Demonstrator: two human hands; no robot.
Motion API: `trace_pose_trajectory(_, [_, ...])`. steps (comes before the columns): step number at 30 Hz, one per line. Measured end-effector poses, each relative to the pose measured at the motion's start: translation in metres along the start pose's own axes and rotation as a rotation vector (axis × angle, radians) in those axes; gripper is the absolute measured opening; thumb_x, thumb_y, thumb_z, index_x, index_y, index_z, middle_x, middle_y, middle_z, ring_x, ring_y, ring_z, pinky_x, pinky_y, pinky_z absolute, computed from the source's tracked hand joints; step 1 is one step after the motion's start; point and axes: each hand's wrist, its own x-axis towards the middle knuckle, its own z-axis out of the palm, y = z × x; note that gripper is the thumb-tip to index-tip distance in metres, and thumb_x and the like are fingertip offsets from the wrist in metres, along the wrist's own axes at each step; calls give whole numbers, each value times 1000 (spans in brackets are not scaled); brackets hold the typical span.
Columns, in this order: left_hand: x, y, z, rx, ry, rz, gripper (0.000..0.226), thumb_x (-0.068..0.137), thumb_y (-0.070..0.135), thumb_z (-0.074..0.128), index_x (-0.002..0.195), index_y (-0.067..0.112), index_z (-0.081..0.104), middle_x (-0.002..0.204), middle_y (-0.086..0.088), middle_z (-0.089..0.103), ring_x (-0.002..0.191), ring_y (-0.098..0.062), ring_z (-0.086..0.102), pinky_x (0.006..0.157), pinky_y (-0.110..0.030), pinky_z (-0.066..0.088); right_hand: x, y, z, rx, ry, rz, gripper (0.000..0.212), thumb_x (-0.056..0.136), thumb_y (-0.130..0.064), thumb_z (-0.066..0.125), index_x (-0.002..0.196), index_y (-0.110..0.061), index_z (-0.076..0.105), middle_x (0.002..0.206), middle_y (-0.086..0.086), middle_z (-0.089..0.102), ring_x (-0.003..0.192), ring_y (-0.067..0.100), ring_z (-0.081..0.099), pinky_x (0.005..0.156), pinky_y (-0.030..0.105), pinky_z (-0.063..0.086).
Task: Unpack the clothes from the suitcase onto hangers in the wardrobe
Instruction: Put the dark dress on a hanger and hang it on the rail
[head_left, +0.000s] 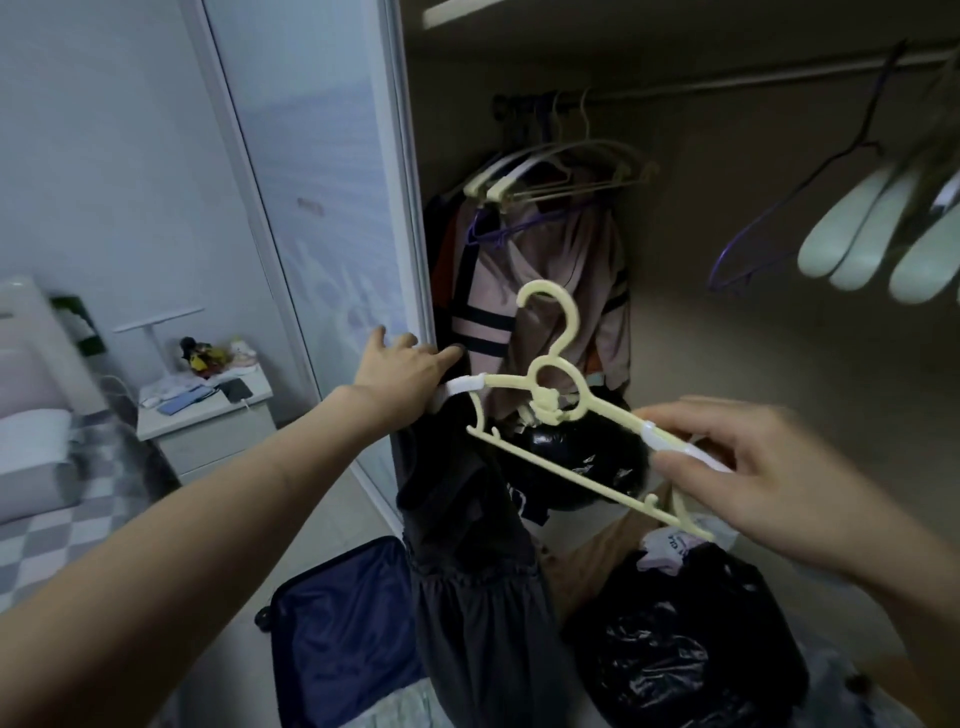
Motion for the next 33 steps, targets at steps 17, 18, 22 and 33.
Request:
trace_pose_trajectory(17, [5, 20, -42, -1035, -55, 359, 17, 95, 5, 44, 86, 6, 59, 74, 9, 52, 65, 10, 50, 68, -8, 39, 48, 52, 86, 887, -74, 330, 26, 96, -21, 46, 98, -9, 69, 83, 1, 70, 49, 11, 48, 47, 19, 39])
trace_pose_trajectory(18, [4, 20, -39, -1055, -40, 354, 19, 95, 5, 43, 82, 8, 57, 74, 9, 51, 65, 10, 49, 68, -7, 39, 50, 57, 85, 889, -170, 376, 35, 99, -27, 39, 100, -9, 68, 90, 2, 71, 47, 13, 48, 47, 20, 40])
trace_pose_trajectory(22, [5, 12, -32, -1090, 7, 355, 29, 95, 3, 43, 72, 17, 52, 73, 8, 52, 65, 8, 50, 67, -7, 39, 48, 85, 92, 464, -487, 385, 23, 97, -18, 43, 100, -16, 66, 100, 7, 67, 49, 5, 54, 54, 24, 46])
trace_pose_trajectory(33, [-5, -5, -25, -1179, 75, 179, 29, 96, 7, 42, 71, 16, 52, 71, 6, 51, 61, 2, 45, 62, -9, 35, 29, 87, 154, 85, 25, -74, 36, 87, -21, 38, 106, -5, 65, 106, -5, 56, 103, 1, 50, 92, 11, 37])
